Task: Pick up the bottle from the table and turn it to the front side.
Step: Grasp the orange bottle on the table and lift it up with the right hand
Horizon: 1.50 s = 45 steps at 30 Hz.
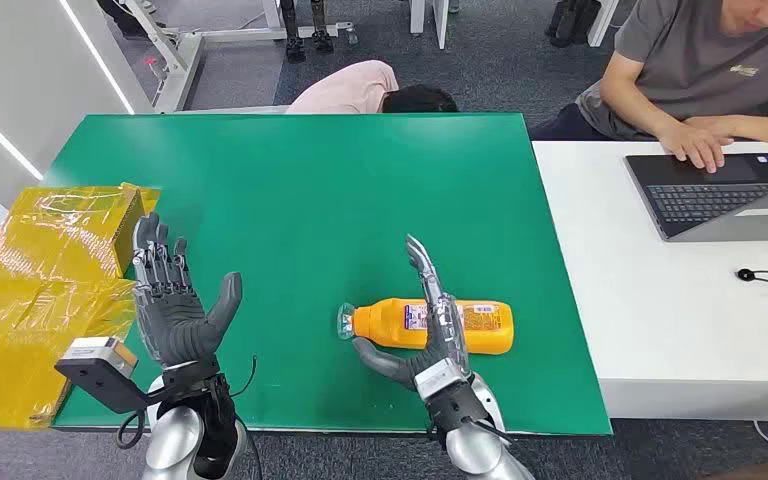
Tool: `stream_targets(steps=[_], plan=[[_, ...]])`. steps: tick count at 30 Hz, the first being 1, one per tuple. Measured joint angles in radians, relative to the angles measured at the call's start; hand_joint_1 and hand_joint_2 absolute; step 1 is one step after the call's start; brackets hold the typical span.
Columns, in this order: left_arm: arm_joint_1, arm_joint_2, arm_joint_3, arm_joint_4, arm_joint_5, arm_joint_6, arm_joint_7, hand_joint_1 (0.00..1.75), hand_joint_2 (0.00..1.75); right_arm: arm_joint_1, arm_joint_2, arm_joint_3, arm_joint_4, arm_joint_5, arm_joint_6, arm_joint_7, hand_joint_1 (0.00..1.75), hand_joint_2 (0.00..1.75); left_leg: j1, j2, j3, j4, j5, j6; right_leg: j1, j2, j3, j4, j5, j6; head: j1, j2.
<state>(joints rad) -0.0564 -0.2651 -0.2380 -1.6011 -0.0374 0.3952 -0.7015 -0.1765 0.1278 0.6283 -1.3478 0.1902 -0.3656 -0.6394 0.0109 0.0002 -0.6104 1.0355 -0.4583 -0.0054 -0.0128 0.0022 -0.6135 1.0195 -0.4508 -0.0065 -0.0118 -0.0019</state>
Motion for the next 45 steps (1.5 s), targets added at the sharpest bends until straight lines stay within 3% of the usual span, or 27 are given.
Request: stream_targets(steps=[7, 12, 18, 23, 28, 45], plan=[[0.000, 0.000, 0.000, 0.000, -0.004, -0.004, 0.000, 0.00, 1.75, -0.002, 0.000, 0.000, 0.000, 0.036, -0.004, 0.009, 0.00, 1.75, 0.000, 0.000, 0.000, 0.000, 0.000, 0.000, 0.000, 0.000, 0.000, 0.000, 0.000, 0.000, 0.000, 0.000], [-0.001, 0.000, 0.000, 0.000, -0.007, -0.016, 0.000, 0.00, 1.75, -0.025, -0.013, -0.005, -0.005, 0.213, -0.019, 0.110, 0.00, 1.75, 0.000, 0.000, 0.000, 0.000, 0.000, 0.000, 0.000, 0.000, 0.000, 0.000, 0.000, 0.000, 0.000, 0.000], [-0.005, 0.004, 0.000, 0.000, -0.007, -0.038, 0.000, 0.00, 1.75, -0.090, -0.061, -0.018, -0.015, 0.581, 0.139, 0.318, 0.00, 1.75, 0.000, 0.000, 0.000, 0.001, 0.000, 0.000, 0.000, 0.000, 0.000, 0.000, 0.001, 0.000, 0.000, 0.000], [-0.005, 0.005, 0.001, 0.000, -0.009, -0.064, 0.000, 0.00, 1.75, -0.183, -0.125, -0.016, 0.034, 0.720, 0.261, 0.380, 0.00, 1.75, 0.000, 0.000, 0.000, 0.001, 0.000, 0.000, 0.000, 0.000, 0.000, 0.000, 0.001, 0.001, 0.000, 0.000], [-0.016, 0.005, 0.002, 0.000, -0.007, -0.086, 0.000, 0.00, 1.75, -0.272, -0.181, 0.008, 0.113, 0.765, 0.365, 0.407, 0.00, 1.75, 0.000, 0.000, 0.000, 0.002, 0.000, 0.000, 0.000, 0.000, 0.001, 0.000, 0.001, 0.001, 0.000, 0.000], [-0.102, 0.003, 0.003, 0.053, 0.080, -0.123, 0.000, 0.00, 1.75, -0.568, -0.304, 0.195, 0.412, 0.663, 0.745, 0.403, 0.00, 1.75, -0.001, -0.001, 0.000, 0.002, 0.002, 0.002, 0.000, -0.001, 0.000, 0.000, 0.002, 0.001, 0.000, 0.000]])
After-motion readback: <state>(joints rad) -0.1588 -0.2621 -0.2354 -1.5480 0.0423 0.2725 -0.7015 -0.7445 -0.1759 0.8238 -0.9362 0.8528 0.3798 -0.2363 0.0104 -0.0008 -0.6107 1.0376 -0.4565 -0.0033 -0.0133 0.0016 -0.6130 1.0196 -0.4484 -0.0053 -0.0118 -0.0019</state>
